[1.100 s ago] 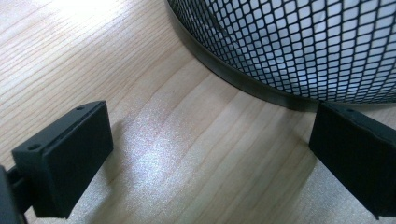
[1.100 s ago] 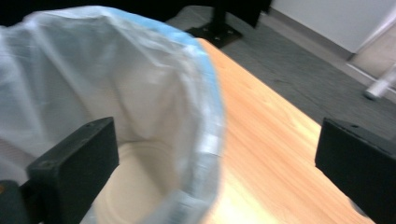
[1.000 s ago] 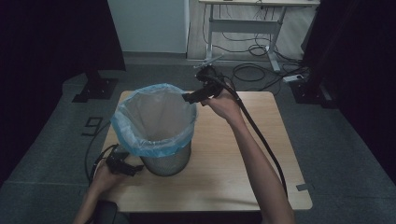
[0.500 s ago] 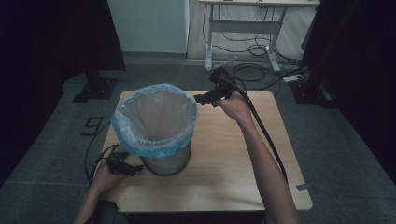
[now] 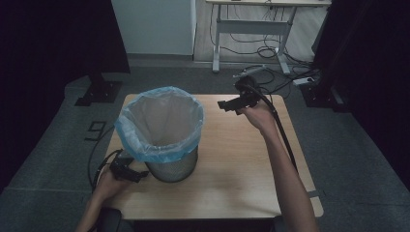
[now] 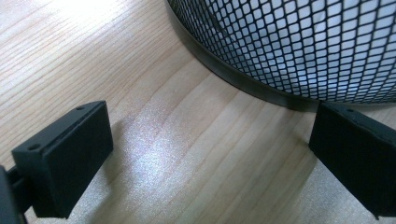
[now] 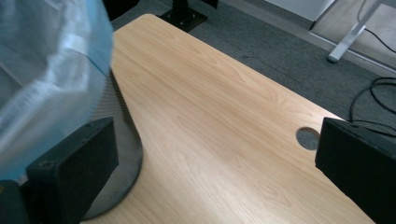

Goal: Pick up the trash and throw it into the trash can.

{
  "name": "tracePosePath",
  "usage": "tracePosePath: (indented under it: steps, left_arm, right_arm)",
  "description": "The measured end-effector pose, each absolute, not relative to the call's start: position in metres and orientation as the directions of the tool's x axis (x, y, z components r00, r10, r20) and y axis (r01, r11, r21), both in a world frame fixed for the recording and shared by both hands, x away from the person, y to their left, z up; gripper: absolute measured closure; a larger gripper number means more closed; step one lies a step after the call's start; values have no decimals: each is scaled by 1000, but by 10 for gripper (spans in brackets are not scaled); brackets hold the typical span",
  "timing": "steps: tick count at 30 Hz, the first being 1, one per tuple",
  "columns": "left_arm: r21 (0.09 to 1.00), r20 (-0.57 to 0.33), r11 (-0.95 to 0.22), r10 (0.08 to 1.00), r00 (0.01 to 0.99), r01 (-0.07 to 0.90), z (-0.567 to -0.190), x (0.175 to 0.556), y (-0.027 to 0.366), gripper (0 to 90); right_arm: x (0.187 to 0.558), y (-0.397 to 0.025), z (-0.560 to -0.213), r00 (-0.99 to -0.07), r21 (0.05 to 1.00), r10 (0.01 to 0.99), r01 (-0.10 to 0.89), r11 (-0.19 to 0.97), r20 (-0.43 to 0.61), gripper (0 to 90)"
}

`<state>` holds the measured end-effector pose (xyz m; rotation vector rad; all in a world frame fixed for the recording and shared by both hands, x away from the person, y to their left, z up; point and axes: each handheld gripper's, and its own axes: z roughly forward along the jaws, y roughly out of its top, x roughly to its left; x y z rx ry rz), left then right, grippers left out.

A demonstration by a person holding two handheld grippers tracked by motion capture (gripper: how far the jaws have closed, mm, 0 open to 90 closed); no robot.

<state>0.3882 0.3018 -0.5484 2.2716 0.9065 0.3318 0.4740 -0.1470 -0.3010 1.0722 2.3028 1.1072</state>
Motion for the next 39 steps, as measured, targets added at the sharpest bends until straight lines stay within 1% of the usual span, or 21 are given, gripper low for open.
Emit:
tracePosePath:
  steps: [14,24,32,39]
  left_arm:
    - [662,-9,-541,686,727,518,-548,388,302,0]
    - [662,-8,-541,687,727,519,-548,388,302,0]
    - [662,-8,-541,687,727,519,-548,388,302,0]
    - [662,-9,-541,687,727,519,-548,388,302,0]
  right_arm:
    - [462,-194,-321,-588,793,809,487,366,-12,0]
    - [450,-215,-334,-557,787,830,498,364,-31,0]
    - [437,-231,-347,-551,792,834,494,359,-35,0]
    - [425,-242,-360,-546,787,835,487,378,-63,4]
